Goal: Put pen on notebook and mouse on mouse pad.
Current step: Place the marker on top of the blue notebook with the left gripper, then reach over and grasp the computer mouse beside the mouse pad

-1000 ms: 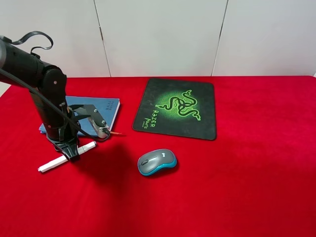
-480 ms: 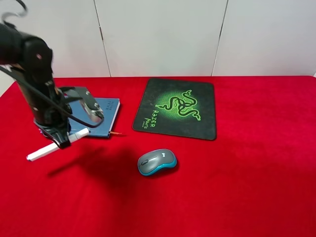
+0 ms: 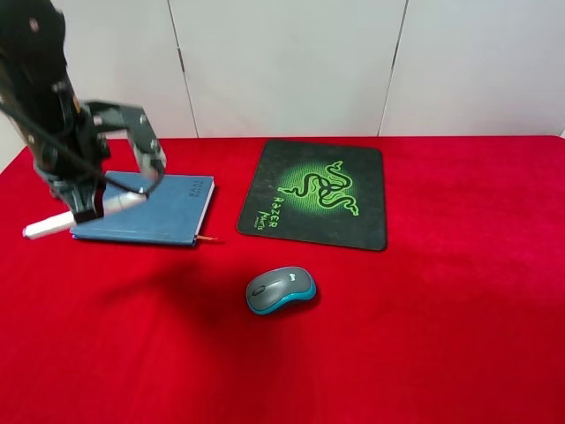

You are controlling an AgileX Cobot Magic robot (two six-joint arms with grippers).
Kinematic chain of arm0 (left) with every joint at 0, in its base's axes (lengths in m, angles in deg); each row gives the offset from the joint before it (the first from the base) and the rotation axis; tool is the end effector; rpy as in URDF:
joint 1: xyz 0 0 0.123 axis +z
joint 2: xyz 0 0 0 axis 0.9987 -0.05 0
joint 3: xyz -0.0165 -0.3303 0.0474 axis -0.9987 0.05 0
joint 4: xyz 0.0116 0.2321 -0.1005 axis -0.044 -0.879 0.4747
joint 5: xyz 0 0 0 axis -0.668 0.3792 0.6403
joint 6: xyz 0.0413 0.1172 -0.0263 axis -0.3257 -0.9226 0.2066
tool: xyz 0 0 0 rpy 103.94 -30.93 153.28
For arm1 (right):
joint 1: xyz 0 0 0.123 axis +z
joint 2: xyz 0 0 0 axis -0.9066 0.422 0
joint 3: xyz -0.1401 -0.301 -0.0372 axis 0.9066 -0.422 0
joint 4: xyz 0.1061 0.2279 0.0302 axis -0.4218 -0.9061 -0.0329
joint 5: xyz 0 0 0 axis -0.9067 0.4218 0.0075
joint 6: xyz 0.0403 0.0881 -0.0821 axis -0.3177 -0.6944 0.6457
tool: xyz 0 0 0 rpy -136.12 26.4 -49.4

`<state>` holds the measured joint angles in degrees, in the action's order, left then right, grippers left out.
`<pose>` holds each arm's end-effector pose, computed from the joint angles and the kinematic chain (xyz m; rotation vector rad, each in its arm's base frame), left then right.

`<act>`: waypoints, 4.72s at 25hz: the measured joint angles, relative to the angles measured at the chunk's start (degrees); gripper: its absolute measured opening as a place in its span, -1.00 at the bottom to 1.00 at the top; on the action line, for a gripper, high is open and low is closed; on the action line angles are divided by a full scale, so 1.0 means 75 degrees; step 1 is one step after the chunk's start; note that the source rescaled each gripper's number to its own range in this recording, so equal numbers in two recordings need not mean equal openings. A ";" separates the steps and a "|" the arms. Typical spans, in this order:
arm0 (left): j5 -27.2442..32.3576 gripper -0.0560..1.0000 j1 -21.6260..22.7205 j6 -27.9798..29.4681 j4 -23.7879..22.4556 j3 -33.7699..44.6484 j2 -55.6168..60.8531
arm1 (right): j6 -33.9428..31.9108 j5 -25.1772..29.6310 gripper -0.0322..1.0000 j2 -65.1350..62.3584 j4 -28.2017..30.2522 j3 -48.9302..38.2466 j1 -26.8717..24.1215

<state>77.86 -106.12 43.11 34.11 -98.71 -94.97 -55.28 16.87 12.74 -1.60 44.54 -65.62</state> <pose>0.3266 -0.0883 0.2405 1.5570 2.5431 0.3250 -0.0195 0.0040 0.2638 0.0150 2.0118 0.0393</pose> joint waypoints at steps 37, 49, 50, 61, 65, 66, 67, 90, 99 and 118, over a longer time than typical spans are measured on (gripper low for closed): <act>-0.0098 -0.72 0.0514 -0.1141 -0.0026 -0.3460 -0.4208 | 0.0000 0.0000 1.00 0.0000 0.0000 0.0000 0.0000; -0.0589 0.95 0.0565 -0.0453 -0.0056 -0.3462 -0.4217 | 0.0000 0.0000 1.00 0.0000 0.0000 0.0000 0.0000; -0.0589 0.96 0.0565 -0.0453 -0.0056 -0.3462 -0.4205 | 0.0000 0.0000 1.00 0.0000 0.0000 0.0000 0.0000; -0.0035 0.96 0.0565 0.0348 -0.0013 -0.3462 -0.2707 | 0.0000 0.0000 1.00 0.0000 0.0000 0.0000 0.0000; 0.0374 0.96 0.0565 0.0685 0.0078 -0.3462 -0.1757 | 0.0000 0.0000 1.00 0.0000 0.0000 0.0000 0.0000; 0.0493 0.96 0.0565 0.0723 0.0149 -0.3462 -0.1491 | 0.0000 0.0000 1.00 0.0000 0.0000 0.0000 0.0000; 0.0594 0.96 0.0565 0.0723 0.0235 -0.3462 -0.1228 | 0.0000 0.0000 1.00 0.0000 0.0000 0.0000 0.0000; 0.1264 0.98 0.0565 0.2021 0.1410 -0.0090 0.4975 | 0.0000 0.0000 1.00 0.0000 0.0000 0.0000 0.0000; 0.1577 1.00 0.0565 0.3194 0.2139 0.1422 0.7436 | 0.0000 0.0000 1.00 0.0000 0.0000 0.0000 0.0000; 0.1355 1.00 0.1877 0.4063 0.1717 0.4475 1.1627 | 0.0000 0.0000 1.00 0.0000 0.0000 0.0000 0.0000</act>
<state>88.03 -92.04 73.58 46.98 -65.14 -7.77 -55.28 16.87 12.74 -1.60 44.54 -65.62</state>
